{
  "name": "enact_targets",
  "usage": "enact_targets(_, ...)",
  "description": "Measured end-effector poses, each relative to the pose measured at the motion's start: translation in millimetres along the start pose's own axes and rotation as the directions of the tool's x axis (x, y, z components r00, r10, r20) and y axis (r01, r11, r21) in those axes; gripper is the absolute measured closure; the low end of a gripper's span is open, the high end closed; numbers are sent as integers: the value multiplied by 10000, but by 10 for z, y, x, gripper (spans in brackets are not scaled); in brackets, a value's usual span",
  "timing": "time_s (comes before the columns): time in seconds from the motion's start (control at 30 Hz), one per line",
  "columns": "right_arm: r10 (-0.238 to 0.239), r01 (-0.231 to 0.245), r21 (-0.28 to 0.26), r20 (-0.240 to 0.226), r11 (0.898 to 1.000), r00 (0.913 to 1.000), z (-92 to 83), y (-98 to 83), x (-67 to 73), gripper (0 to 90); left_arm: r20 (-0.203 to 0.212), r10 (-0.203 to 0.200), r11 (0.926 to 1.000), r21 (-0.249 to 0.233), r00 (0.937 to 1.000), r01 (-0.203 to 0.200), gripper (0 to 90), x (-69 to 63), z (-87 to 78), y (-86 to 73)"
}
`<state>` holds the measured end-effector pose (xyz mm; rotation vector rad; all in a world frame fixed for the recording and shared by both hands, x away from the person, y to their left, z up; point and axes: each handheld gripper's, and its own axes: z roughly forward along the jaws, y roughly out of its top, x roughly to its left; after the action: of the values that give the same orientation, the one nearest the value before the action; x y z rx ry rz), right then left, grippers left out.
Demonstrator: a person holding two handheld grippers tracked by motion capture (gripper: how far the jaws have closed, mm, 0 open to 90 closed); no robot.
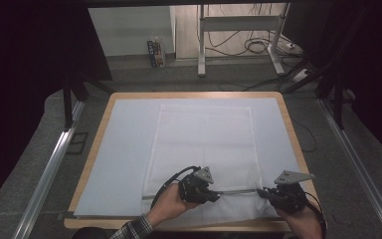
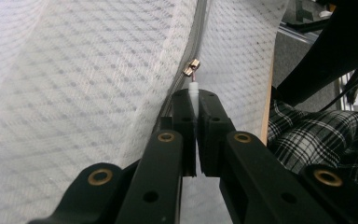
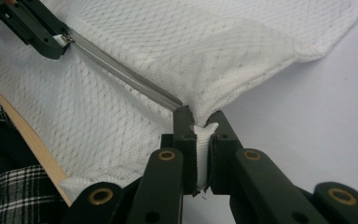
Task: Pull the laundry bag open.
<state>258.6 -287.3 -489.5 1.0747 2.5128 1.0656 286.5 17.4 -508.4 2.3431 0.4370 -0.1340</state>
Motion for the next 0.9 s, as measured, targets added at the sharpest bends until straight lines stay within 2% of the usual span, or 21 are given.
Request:
enact_targets(0.17,34,-34,-20,37,10000,10000,-1,-5,-8,840,-25,-179,9998,-77,9998,179,879,28,-44,-56)
enact_targets(0.2,35,-35,-15,45,10000,10000,-2,-8,-11,840,-21,-356,9991,-238,9994,355,879,20,-63,-73)
enact_targets(0.63,27,-27,-35,106,10000,9999,-9,-19,-9,840,-114,-622,9977,-263,9980,619,879,36,-199,-192)
enact_targets(0.9,14,-14,-35,138,10000,9999,-16,-26,-15,840,-192,-1040,9942,-304,9944,1034,879,52,-287,-323)
